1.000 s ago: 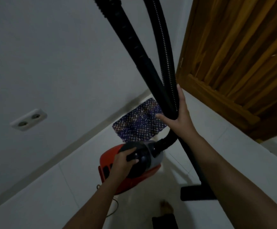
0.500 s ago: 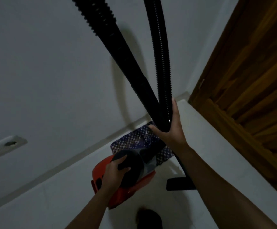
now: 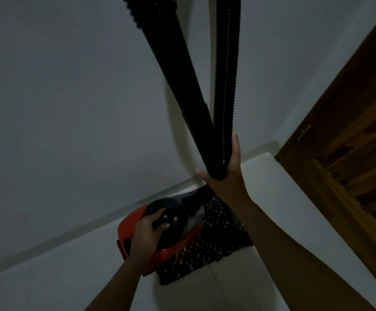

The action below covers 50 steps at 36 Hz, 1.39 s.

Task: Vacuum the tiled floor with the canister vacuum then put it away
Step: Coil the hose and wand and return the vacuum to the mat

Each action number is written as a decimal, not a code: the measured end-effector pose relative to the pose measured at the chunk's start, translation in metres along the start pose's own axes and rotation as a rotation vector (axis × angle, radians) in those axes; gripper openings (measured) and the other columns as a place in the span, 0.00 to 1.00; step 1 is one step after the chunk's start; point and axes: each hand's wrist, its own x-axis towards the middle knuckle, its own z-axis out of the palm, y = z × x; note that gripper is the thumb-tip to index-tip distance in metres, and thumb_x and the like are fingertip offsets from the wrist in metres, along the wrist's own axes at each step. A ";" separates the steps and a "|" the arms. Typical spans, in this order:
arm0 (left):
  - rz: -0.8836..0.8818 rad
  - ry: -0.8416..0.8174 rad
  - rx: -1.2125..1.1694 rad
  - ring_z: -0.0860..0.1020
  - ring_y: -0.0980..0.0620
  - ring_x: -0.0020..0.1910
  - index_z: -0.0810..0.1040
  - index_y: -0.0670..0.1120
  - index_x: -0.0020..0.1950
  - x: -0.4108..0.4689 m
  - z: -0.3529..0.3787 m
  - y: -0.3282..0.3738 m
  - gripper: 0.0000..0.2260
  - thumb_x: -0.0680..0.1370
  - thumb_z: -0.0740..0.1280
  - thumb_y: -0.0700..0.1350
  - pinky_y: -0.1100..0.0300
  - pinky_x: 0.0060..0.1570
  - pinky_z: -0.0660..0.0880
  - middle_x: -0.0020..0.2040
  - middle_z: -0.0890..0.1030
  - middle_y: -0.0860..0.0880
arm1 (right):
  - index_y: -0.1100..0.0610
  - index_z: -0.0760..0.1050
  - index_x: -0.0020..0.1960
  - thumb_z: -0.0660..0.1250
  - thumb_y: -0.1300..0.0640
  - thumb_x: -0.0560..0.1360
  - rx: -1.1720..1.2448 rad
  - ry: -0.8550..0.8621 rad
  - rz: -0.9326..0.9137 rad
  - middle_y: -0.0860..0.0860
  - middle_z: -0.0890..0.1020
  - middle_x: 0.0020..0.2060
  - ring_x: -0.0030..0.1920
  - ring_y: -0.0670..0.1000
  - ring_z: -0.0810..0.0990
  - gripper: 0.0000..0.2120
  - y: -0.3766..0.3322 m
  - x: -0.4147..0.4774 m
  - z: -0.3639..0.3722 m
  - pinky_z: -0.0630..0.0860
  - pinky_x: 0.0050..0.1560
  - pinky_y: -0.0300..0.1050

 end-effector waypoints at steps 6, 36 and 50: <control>0.061 0.062 0.078 0.75 0.49 0.62 0.76 0.44 0.65 0.044 0.037 -0.039 0.20 0.74 0.68 0.35 0.62 0.61 0.67 0.62 0.78 0.44 | 0.45 0.45 0.76 0.76 0.55 0.68 0.068 -0.004 -0.077 0.39 0.57 0.73 0.75 0.40 0.55 0.49 0.056 0.011 0.014 0.56 0.76 0.48; 0.136 0.227 0.206 0.79 0.46 0.58 0.78 0.42 0.62 0.150 0.108 -0.145 0.21 0.69 0.74 0.36 0.61 0.57 0.70 0.58 0.82 0.42 | 0.34 0.50 0.73 0.68 0.40 0.68 0.174 -0.089 -0.104 0.51 0.65 0.73 0.69 0.49 0.69 0.40 0.218 -0.001 0.009 0.68 0.70 0.52; 0.200 0.103 0.250 0.79 0.48 0.58 0.79 0.42 0.60 0.172 0.127 -0.135 0.20 0.69 0.73 0.35 0.61 0.55 0.71 0.56 0.83 0.43 | 0.47 0.51 0.78 0.69 0.41 0.69 0.154 0.215 -0.013 0.47 0.58 0.76 0.75 0.45 0.57 0.43 0.220 -0.020 0.027 0.57 0.74 0.44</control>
